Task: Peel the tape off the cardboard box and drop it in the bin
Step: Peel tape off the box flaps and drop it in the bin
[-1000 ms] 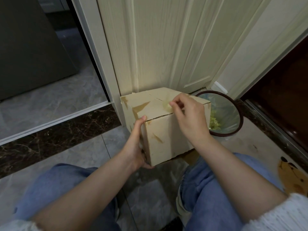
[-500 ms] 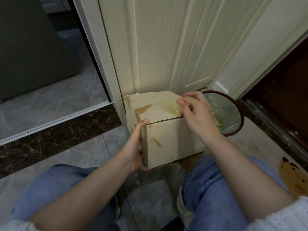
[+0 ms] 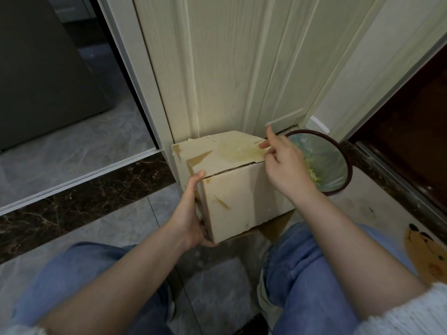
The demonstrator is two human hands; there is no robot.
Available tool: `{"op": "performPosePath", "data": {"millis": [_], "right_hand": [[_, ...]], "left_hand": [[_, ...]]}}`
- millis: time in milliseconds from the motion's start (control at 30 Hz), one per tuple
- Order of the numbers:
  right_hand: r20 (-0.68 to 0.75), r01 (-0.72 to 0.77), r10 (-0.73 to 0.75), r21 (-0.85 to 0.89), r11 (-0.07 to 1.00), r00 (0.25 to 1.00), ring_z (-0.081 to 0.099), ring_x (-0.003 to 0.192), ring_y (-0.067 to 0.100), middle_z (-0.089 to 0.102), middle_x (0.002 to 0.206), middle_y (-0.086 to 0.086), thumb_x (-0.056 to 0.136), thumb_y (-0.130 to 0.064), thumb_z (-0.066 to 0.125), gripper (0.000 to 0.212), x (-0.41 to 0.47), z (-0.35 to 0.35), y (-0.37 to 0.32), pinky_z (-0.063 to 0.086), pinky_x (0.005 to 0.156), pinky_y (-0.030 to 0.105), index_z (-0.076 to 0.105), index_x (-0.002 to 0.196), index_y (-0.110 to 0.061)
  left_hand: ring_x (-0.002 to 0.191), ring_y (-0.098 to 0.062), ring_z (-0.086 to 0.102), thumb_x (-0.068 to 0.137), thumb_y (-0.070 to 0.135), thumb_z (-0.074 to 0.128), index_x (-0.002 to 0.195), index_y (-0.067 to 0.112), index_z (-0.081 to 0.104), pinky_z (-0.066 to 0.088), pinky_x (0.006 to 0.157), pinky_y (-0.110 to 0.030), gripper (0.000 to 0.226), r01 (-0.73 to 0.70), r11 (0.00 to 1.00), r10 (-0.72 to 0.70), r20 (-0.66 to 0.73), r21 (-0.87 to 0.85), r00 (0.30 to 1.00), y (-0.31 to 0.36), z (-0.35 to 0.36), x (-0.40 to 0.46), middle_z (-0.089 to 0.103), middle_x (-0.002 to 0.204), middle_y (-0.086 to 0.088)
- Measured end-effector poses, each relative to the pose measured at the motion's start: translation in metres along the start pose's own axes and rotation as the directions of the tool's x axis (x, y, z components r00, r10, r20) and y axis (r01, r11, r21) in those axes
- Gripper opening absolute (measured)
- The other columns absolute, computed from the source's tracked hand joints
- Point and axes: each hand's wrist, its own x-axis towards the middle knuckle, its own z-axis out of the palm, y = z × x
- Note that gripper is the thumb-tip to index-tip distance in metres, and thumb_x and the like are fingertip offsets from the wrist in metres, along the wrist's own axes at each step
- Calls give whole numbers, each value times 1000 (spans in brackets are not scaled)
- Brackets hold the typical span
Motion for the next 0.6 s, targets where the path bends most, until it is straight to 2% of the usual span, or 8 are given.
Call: {"op": "performPosePath", "data": {"millis": [67,167,267,333,367,467,533,600], "right_hand": [[-24,-22,23,53,998,999,47,106,6,57,117,-4,98,-2,42,62,1,-2,1,32,96,16,30,156,-17],[-103,40,-28,124,991,994,53,100,8,59,114,-5,97,-16,55,59,-2,-4,-2,40,88,19,37,153,-22],[-131,200,-195,26,979,972,52,100,10,59,110,-7,89,-39,68,61,-6,-2,-6,43,91,22,47,145,-25],[-102,253,-256,-40,967,961,52,100,11,57,109,-6,82,-51,73,69,-9,3,-7,44,92,26,51,141,-24],[-87,260,-263,-43,965,961,52,98,10,56,110,-6,79,-53,75,72,-10,6,-8,44,90,23,52,140,-24],[-93,246,-244,3,969,965,54,86,7,54,108,-4,76,-41,83,65,-8,12,-9,38,79,6,58,133,-20],[-157,220,-208,61,974,965,59,80,7,56,106,-2,75,-31,86,54,-5,10,-9,42,73,8,62,121,-17],[-228,199,-171,105,974,959,63,78,6,58,104,-1,76,-24,86,41,-1,7,-7,47,67,12,62,108,-13]], "left_hand": [[118,-48,49,48,81,63,126,30,45,39,101,-69,95,-3,1000,3,-4,-2,1000,0,-2,0,53,121,-20],[119,-48,49,46,81,64,131,29,44,38,102,-69,101,-6,1000,6,-15,-4,1000,0,-3,1,52,121,-19],[119,-44,50,41,80,66,137,32,46,40,101,-67,110,-23,999,23,-24,22,999,-3,-3,1,52,127,-18],[119,-41,51,43,80,66,137,35,48,41,102,-66,105,-45,998,47,-36,52,998,-5,-2,0,53,128,-16],[118,-40,52,46,79,65,134,35,50,41,103,-64,100,-58,996,62,-49,67,997,-6,-1,0,54,125,-15],[113,-35,54,59,76,64,131,35,48,45,101,-58,84,-88,991,97,-95,96,991,-9,1,-1,56,118,-11],[114,-35,54,65,75,63,134,35,44,46,101,-59,82,-107,987,119,-96,119,988,-9,2,-2,56,119,-11],[117,-37,54,53,77,64,138,34,44,46,101,-60,97,-113,983,126,-82,146,989,-10,0,-2,55,122,-12]]}}
